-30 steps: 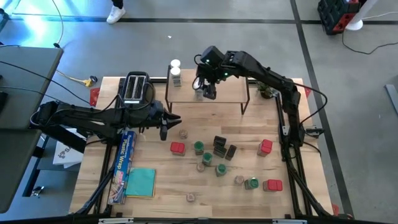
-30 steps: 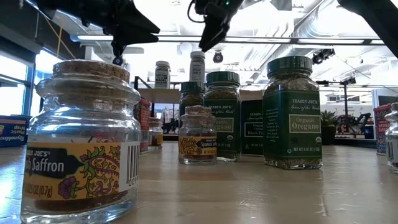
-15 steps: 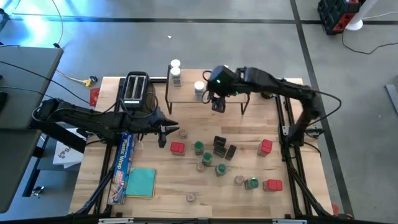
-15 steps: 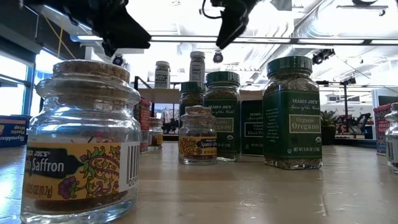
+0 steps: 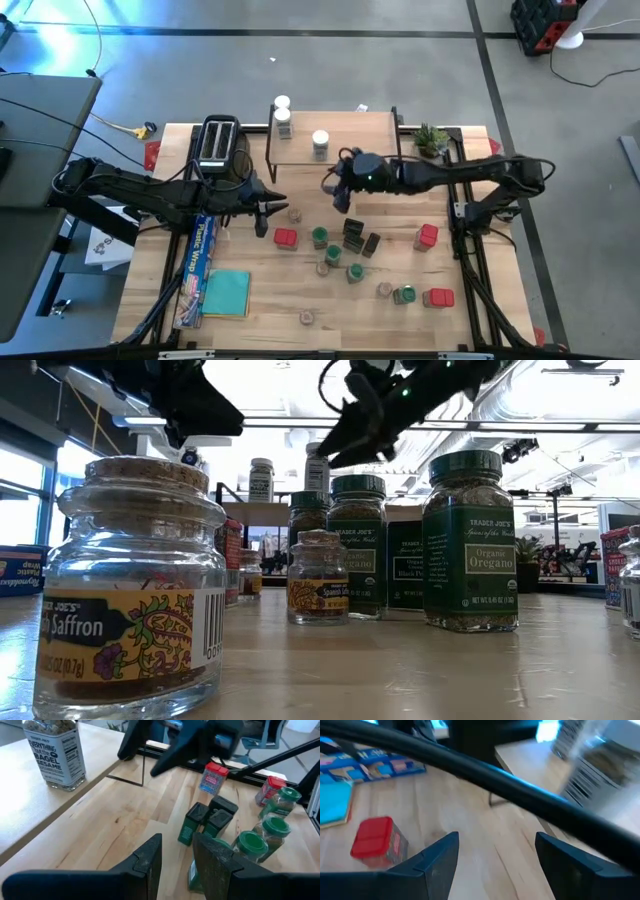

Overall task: Shelf spices
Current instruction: Put the white seasoning bottle on the shelf aligned with the other white seasoning bottle

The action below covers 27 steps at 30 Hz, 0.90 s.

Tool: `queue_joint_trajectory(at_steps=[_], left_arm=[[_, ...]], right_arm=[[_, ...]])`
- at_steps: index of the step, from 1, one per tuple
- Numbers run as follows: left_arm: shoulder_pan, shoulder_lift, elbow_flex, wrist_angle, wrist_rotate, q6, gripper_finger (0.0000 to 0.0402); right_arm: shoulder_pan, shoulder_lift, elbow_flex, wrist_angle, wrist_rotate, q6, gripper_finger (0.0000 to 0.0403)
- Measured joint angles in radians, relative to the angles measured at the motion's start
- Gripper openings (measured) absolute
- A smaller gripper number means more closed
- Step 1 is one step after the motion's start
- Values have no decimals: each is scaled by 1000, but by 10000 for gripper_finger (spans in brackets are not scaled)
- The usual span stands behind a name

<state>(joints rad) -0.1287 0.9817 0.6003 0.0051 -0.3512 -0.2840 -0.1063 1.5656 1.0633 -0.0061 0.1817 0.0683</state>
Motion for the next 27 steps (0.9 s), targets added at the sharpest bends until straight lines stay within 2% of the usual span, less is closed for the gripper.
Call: queue_joint_trajectory(at_steps=[4, 11, 15, 20, 25, 27], left_arm=[[0, 0, 0, 0, -8, -1, 106], [0, 0, 0, -1, -13, -3, 106], [0, 0, 0, -1, -12, -10, 106], [0, 0, 0, -6, -8, -22, 106], [0, 0, 0, -8, -8, -24, 106], [0, 0, 0, -7, -8, -24, 106]], right_arm=[[-2, 77, -6, 160, 1, -22, 217], [-48, 172, 90, 149, 30, 2, 97], [-52, 160, 96, 105, 122, 6, 50], [-52, 124, 96, 38, 252, 32, 21], [-52, 80, 96, -28, 422, 76, 16], [-52, 57, 96, -44, 440, 89, 16]])
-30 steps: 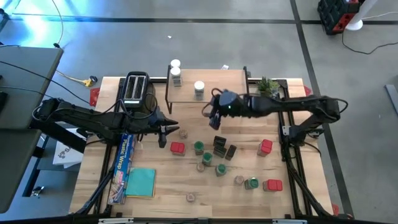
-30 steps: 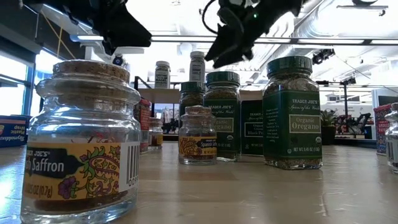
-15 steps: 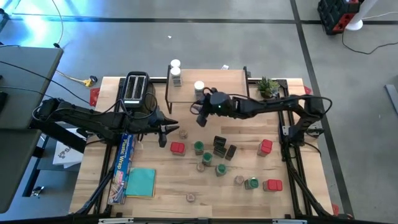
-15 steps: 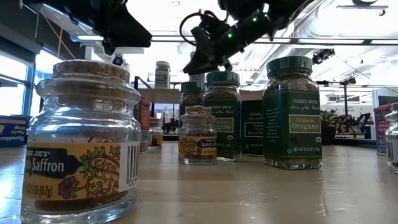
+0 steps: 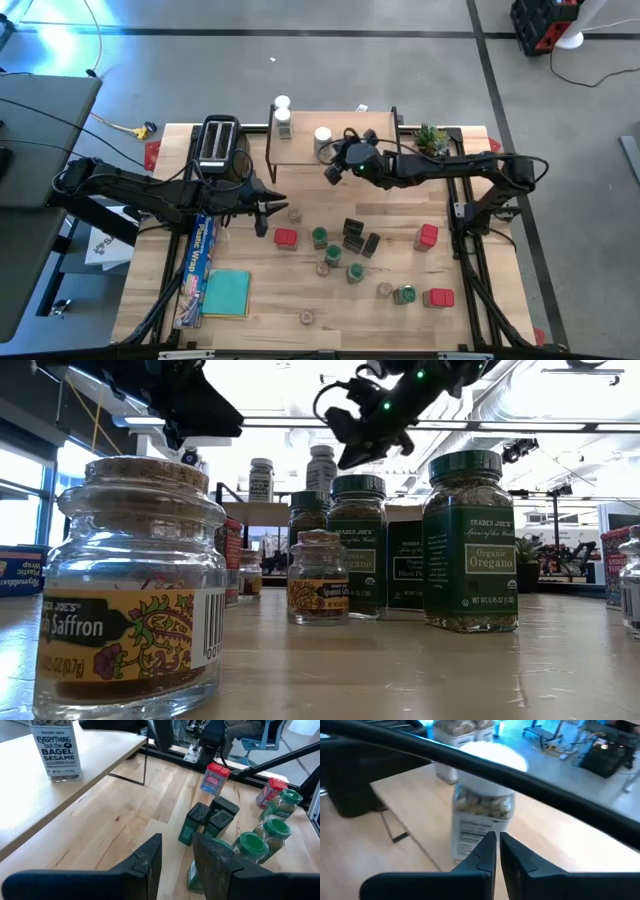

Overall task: Shelf spices
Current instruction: Put the white seasoning bottle on the shelf aligned with the other white seasoning bottle

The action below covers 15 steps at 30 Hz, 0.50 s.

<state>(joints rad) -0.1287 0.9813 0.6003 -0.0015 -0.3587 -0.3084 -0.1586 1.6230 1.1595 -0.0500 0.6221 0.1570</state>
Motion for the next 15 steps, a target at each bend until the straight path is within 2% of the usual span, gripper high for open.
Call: queue_joint_trajectory(at_steps=[5, 7, 10, 15], left_arm=[[0, 0, 0, 0, 1, -3, 106], [0, 0, 0, 0, 1, -3, 106], [0, 0, 0, 0, 1, -3, 106], [0, 0, 0, 0, -3, -4, 106]], right_arm=[[2, -46, 0, -22, -45, -59, 16], [0, -57, 0, -24, -101, -82, 16], [-41, -57, -4, -32, -205, -34, 16], [-107, -56, -46, -5, -245, 25, 16]])
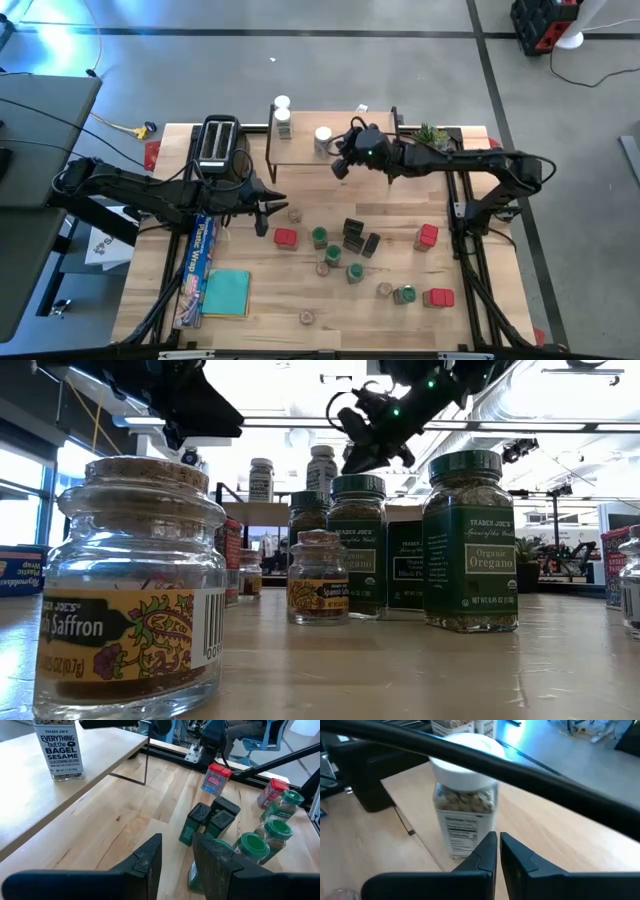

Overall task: Shelf spices
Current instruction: Put the white seasoning bottle on the shelf aligned with the other white seasoning bottle

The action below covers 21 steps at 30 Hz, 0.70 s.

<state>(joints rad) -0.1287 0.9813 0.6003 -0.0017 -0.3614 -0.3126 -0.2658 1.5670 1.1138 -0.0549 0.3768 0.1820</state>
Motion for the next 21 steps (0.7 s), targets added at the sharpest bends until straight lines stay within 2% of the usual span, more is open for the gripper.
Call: queue_joint_trajectory(at_steps=[3, 8, 12, 18, 21], left_arm=[[0, 0, 0, 0, 0, 0, 106], [0, 0, 0, 0, 0, 0, 106], [-3, 0, 0, 0, -2, 0, 106], [-3, 0, 0, 3, -8, 0, 106], [-3, 0, 0, 6, -8, 0, 106]], right_arm=[[-24, 0, -1, 22, -78, 4, 16], [-17, -6, -1, 20, -108, 3, 16], [-9, 0, 0, 22, -227, 2, 16], [-56, 29, 0, 40, -228, 2, 16], [-80, 32, 0, 34, -177, 3, 16]])
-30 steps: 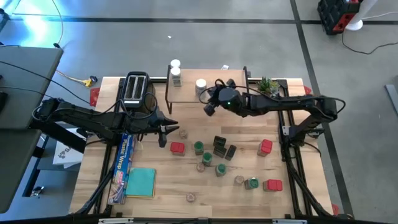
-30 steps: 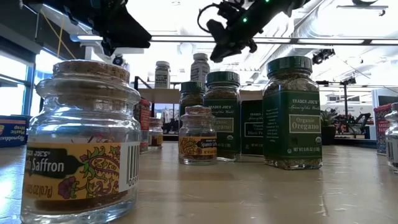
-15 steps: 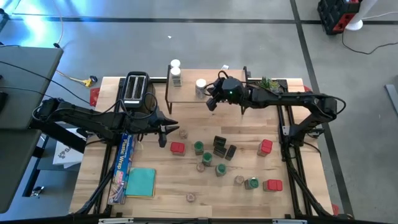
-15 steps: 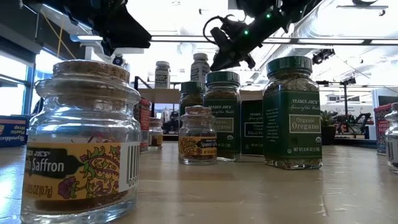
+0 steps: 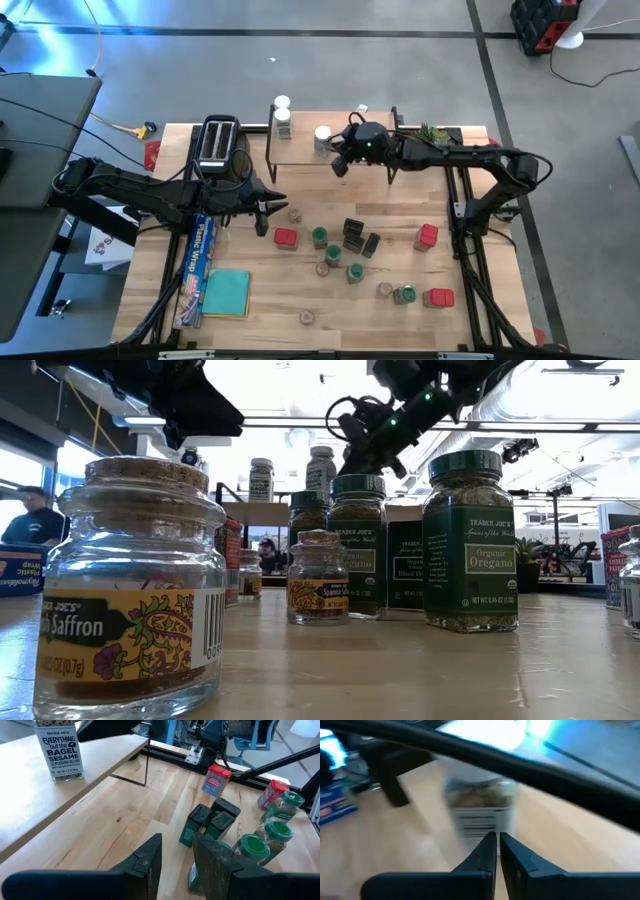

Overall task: Shelf spices
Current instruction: Put the white seasoning bottle on the shelf aligned with the other white seasoning bottle

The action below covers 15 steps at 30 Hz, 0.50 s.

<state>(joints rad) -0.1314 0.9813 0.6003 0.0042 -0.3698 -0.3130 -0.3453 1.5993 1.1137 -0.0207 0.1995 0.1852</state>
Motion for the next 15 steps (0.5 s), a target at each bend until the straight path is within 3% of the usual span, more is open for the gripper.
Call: queue_joint_trajectory(at_steps=[4, 6, 10, 15], left_arm=[[0, 0, 0, 0, 0, 0, 106], [0, 0, 0, 1, 0, 0, 106], [0, 0, 0, 1, 0, -1, 106], [-1, 0, 0, 1, 0, -9, 106]], right_arm=[[-4, -1, 0, 12, 141, 20, 16], [0, -1, 0, 17, 146, 23, 16], [36, -2, 0, 1, 88, 15, 16], [56, 3, 0, 17, -134, -10, 16]])
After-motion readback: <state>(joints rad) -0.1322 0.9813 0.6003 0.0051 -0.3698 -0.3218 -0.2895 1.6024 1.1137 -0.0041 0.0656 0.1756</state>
